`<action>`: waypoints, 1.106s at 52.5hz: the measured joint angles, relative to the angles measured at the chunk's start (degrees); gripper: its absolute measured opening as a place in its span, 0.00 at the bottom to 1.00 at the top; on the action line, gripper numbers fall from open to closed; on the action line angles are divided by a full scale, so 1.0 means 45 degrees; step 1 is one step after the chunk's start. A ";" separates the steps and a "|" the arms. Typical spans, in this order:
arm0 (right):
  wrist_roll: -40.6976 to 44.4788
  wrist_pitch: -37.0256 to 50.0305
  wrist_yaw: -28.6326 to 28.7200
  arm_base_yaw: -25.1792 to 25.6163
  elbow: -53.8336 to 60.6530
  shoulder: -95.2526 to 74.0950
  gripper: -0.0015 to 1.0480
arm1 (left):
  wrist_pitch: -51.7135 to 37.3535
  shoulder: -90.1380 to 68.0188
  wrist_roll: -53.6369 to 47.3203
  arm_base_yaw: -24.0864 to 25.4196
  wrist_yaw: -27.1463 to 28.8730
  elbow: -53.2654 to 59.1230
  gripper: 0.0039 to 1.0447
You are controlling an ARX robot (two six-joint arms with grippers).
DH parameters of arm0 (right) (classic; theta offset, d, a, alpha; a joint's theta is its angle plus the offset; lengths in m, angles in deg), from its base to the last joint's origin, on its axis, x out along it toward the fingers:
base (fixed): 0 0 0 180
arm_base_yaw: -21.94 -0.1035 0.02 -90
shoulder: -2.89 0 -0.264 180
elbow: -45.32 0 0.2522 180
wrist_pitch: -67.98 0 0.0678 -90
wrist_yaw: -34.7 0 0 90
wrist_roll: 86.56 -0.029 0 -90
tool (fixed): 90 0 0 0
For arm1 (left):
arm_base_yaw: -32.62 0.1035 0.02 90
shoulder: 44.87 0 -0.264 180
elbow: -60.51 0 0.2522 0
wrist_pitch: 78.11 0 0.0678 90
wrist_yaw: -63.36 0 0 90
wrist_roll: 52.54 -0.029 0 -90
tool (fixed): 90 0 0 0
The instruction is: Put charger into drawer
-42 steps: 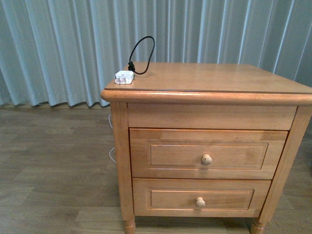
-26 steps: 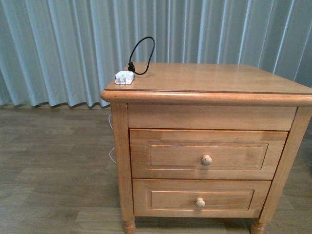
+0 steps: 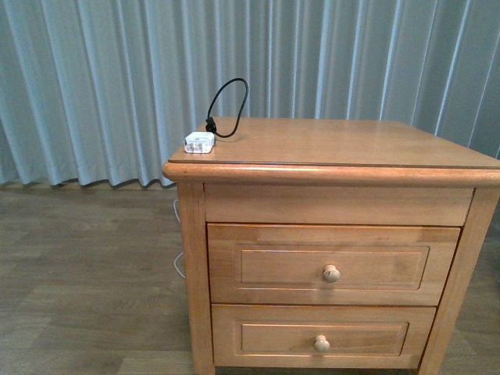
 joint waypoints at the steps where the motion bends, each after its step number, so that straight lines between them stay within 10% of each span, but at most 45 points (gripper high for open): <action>1: 0.0000 0.0000 0.0000 0.0000 0.0000 0.0000 0.92 | -0.0005 0.0000 0.0000 0.0000 0.0000 0.0000 0.95; 27: -0.0520 -0.0549 0.0675 0.0102 -0.0393 -0.1627 0.92 | -0.0005 0.0000 0.0000 0.0000 -0.0005 0.0000 0.95; 58: 0.0097 0.9394 -0.0078 -0.3497 -0.6771 -2.1128 0.92 | -0.0005 0.0000 0.0000 0.0000 -0.0005 0.0000 0.95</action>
